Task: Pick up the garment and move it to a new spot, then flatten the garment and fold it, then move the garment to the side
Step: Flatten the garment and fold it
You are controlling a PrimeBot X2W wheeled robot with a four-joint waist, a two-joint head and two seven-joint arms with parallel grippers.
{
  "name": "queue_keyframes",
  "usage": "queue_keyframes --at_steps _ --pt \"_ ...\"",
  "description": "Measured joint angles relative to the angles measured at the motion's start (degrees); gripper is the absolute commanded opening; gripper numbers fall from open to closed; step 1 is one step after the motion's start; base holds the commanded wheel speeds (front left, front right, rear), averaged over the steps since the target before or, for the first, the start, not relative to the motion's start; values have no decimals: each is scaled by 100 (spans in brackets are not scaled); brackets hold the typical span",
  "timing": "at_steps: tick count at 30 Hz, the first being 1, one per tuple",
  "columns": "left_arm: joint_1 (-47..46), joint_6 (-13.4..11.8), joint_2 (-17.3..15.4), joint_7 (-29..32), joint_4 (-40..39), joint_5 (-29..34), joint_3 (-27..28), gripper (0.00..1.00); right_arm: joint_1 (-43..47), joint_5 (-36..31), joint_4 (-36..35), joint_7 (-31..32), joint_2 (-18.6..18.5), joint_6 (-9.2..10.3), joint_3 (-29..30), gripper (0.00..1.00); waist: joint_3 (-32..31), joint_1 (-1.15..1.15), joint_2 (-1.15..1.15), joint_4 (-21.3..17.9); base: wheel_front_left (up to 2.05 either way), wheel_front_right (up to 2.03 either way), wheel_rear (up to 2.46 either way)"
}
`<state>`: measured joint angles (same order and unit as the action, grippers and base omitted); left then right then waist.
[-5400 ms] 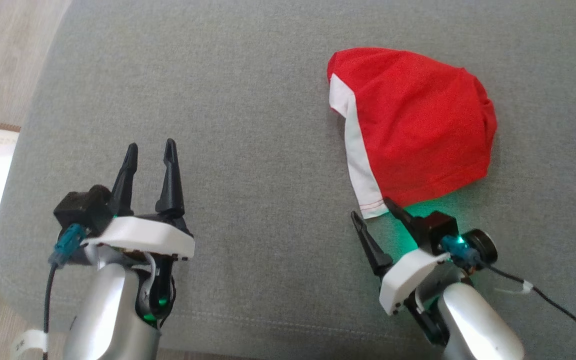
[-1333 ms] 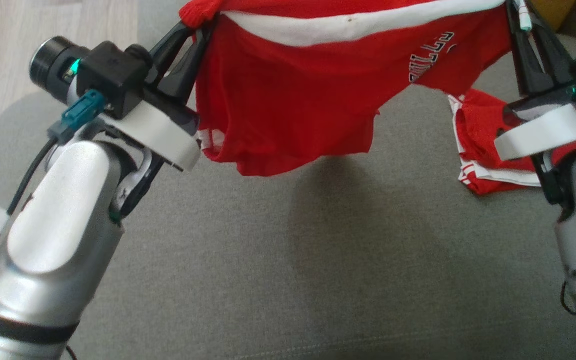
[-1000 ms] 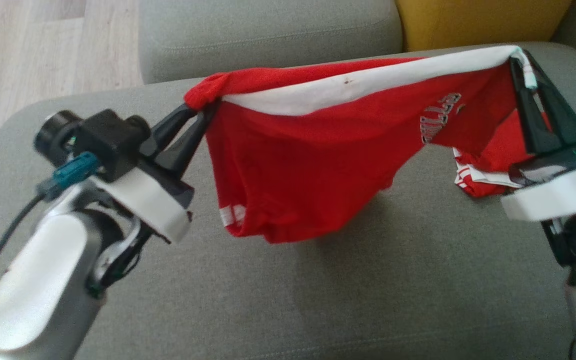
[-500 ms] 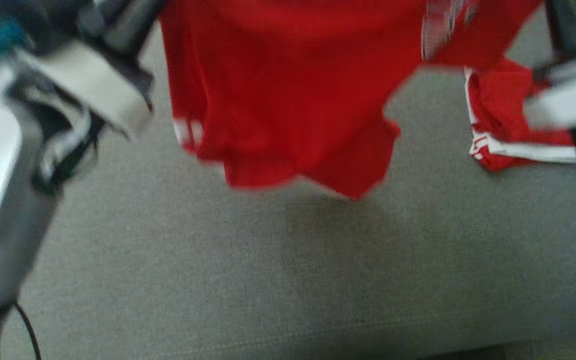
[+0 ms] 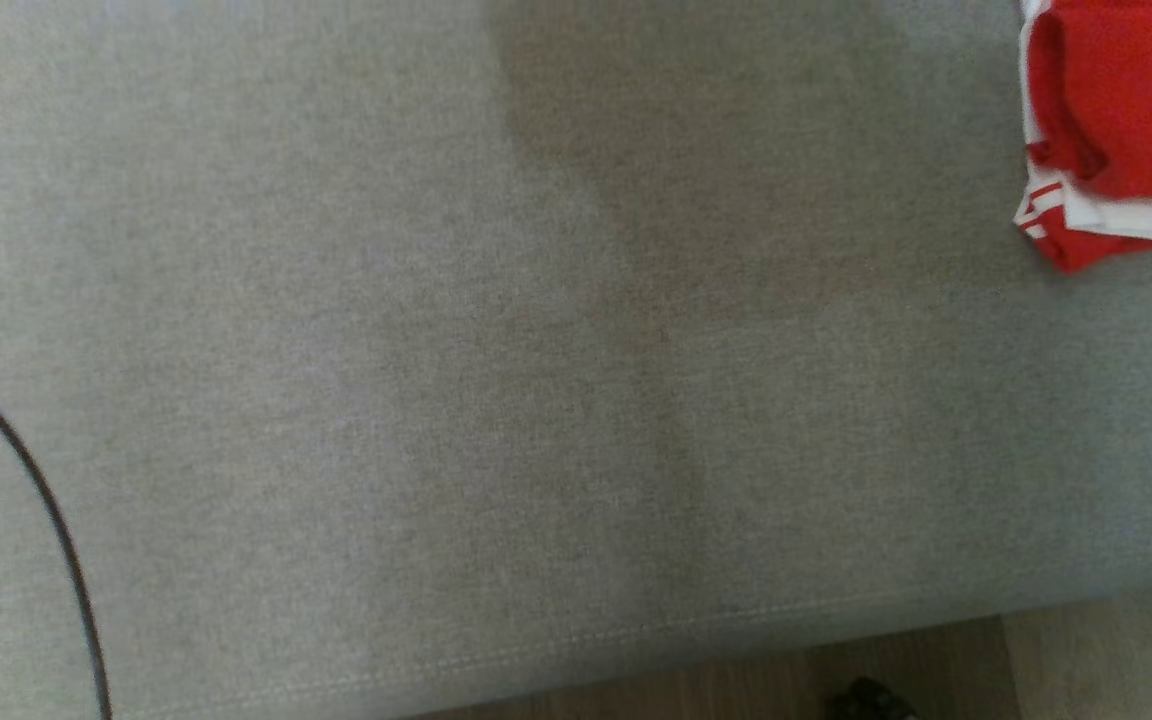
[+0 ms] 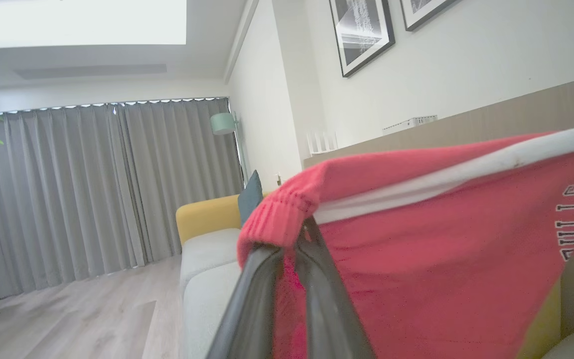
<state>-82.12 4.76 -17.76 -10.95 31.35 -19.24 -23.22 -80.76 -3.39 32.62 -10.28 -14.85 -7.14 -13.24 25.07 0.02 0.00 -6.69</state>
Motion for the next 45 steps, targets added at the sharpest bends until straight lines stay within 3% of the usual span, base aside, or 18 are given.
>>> queue_keyframes --at_steps 8,17,23,30,36,45 --pt "391 119 474 -334 1181 -14 -168 0 406 -374 1330 -399 458 0 258 0 430 -1 0 95 0 0 0" --pt "2198 237 411 -337 1123 160 -688 0 1777 4 1994 -411 383 0 -800 0 181 -2 0 227 0 0 0" --pt "3431 282 93 -353 892 253 -1291 0 2570 691 2006 -411 -20 0 -1885 0 -270 -3 0 269 0 0 0" --pt "4205 286 -146 -353 545 253 -1875 0 3015 1543 1850 -401 -619 0 -3070 0 -818 -3 1 305 0 0 0" --pt "4785 287 -226 -360 341 249 -2185 0 3415 2381 1224 -160 -1305 0 -4031 0 -1311 -3 1 317 0 0 0" --pt "5744 287 -377 -247 -253 -143 -2415 0 4080 3250 24 255 -2305 0 -4836 0 -1885 -3 1 226 0 0 0"
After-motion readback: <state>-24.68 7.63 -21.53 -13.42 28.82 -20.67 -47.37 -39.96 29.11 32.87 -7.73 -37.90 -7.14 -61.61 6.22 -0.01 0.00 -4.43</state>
